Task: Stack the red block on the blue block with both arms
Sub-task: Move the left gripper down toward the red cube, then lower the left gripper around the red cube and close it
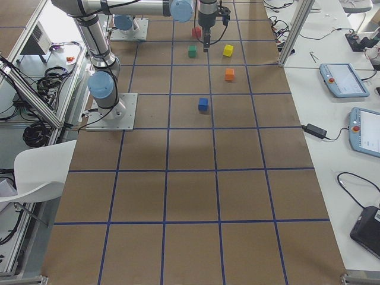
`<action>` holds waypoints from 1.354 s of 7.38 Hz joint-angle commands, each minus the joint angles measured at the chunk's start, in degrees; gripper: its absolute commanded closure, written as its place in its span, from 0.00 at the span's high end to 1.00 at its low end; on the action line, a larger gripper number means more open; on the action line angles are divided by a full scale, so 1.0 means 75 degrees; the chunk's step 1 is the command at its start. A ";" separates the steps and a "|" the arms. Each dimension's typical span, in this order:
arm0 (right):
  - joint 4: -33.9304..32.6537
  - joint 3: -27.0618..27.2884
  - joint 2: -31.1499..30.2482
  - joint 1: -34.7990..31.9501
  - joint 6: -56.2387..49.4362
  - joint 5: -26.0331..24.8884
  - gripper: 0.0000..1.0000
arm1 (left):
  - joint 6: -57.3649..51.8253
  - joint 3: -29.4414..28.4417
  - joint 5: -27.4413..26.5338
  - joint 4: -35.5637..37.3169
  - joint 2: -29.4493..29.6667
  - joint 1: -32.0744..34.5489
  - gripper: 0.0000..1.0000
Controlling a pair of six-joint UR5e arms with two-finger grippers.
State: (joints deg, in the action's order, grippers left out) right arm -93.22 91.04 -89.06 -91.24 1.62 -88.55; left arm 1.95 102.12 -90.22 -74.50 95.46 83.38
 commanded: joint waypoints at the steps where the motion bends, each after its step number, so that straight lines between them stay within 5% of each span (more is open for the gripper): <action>1: -0.0004 -0.0009 0.0004 0.0001 0.0007 0.0006 1.00 | 0.0660 0.1682 0.0122 0.2259 0.0326 -0.0405 1.00; 3: -0.0004 0.0002 0.0004 0.0001 0.0007 -0.0017 1.00 | 0.1331 0.1957 0.0684 0.2526 0.0642 -0.0395 1.00; 7: 0.0007 0.0014 -0.0008 0.0001 0.0007 -0.0111 1.00 | 0.1252 0.2345 0.0569 0.2550 0.1029 -0.0348 1.00; 8: 0.0007 0.0014 -0.0008 0.0001 0.0007 -0.0111 1.00 | 0.1182 0.2356 0.0557 0.2782 0.1193 -0.0348 0.92; 10: -0.0004 0.0014 -0.0008 0.0001 -0.0005 -0.0111 1.00 | 0.0971 0.2298 0.0324 0.2878 0.1206 -0.0325 0.22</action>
State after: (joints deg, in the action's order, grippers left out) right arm -93.18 91.14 -89.12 -91.23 1.61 -89.38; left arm 9.96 119.69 -86.74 -53.36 104.27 80.89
